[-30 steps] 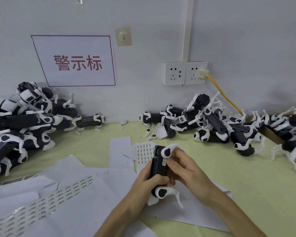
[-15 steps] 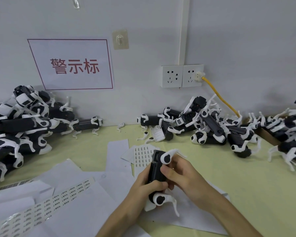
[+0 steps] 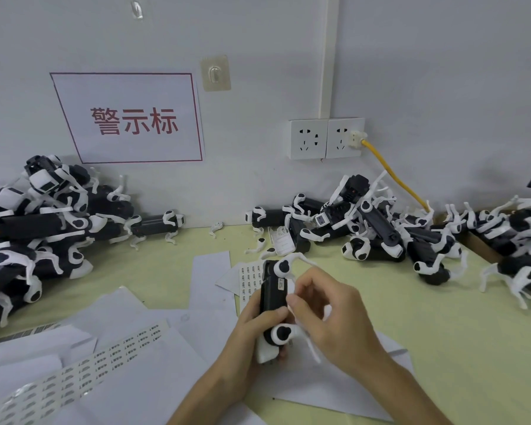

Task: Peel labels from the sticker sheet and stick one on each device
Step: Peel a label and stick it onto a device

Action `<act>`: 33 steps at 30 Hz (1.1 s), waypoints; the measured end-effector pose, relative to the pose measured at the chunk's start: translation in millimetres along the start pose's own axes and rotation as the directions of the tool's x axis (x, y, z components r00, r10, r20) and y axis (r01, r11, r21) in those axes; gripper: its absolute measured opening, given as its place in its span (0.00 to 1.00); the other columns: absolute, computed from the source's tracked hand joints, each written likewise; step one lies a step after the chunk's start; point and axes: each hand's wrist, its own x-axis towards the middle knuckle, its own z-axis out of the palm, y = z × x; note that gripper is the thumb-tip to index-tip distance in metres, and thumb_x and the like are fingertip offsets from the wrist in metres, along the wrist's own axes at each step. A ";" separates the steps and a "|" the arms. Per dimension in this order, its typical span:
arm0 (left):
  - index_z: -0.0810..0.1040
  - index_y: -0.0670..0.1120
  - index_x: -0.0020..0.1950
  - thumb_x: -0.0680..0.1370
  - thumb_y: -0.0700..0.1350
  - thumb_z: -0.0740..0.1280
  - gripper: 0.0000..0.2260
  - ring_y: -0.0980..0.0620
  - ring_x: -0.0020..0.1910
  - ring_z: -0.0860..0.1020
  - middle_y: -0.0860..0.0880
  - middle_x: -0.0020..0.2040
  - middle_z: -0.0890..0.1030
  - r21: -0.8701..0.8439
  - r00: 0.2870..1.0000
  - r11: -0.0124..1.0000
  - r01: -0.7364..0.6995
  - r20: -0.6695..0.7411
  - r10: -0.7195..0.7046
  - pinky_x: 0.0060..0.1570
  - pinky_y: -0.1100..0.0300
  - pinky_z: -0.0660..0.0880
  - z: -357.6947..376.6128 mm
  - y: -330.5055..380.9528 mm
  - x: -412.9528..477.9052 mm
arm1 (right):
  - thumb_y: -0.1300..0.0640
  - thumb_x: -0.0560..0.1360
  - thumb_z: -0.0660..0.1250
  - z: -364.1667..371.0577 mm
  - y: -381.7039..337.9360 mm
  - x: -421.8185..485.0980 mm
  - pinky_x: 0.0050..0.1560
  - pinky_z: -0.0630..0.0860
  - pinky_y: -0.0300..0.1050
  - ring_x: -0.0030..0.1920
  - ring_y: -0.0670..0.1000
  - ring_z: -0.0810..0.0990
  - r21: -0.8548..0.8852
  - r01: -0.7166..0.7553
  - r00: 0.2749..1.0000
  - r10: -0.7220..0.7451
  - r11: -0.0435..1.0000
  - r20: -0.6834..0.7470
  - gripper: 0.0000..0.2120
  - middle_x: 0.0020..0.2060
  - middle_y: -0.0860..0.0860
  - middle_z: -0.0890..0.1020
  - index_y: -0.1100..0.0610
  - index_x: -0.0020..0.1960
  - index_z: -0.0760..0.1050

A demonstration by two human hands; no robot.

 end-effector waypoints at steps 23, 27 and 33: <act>0.77 0.37 0.64 0.75 0.57 0.65 0.27 0.44 0.29 0.73 0.36 0.54 0.83 -0.451 0.973 0.892 0.026 -0.193 -0.126 0.30 0.54 0.78 -7.6 10.2 5.5 | 0.45 0.73 0.70 -68.6 19.2 21.0 0.43 0.81 0.54 0.40 0.61 0.82 0.516 -0.641 0.753 0.595 0.568 0.282 0.24 0.47 0.65 0.84 0.63 0.59 0.81; 0.77 0.36 0.66 0.74 0.56 0.66 0.29 0.43 0.29 0.74 0.36 0.55 0.83 -0.438 0.976 0.898 0.026 -0.185 -0.119 0.34 0.51 0.80 -8.3 10.7 4.0 | 0.42 0.79 0.66 -124.0 27.2 27.6 0.61 0.80 0.54 0.62 0.64 0.81 0.946 -0.189 0.885 0.464 0.263 0.047 0.23 0.63 0.65 0.79 0.61 0.61 0.76; 0.78 0.36 0.63 0.74 0.56 0.66 0.27 0.43 0.30 0.75 0.36 0.50 0.82 -0.454 0.981 0.891 0.019 -0.165 -0.105 0.34 0.51 0.80 -8.3 10.9 5.1 | 0.42 0.84 0.56 -142.8 39.9 24.1 0.66 0.75 0.59 0.67 0.61 0.79 0.938 -0.052 0.820 0.551 0.342 -0.156 0.25 0.69 0.59 0.78 0.56 0.74 0.69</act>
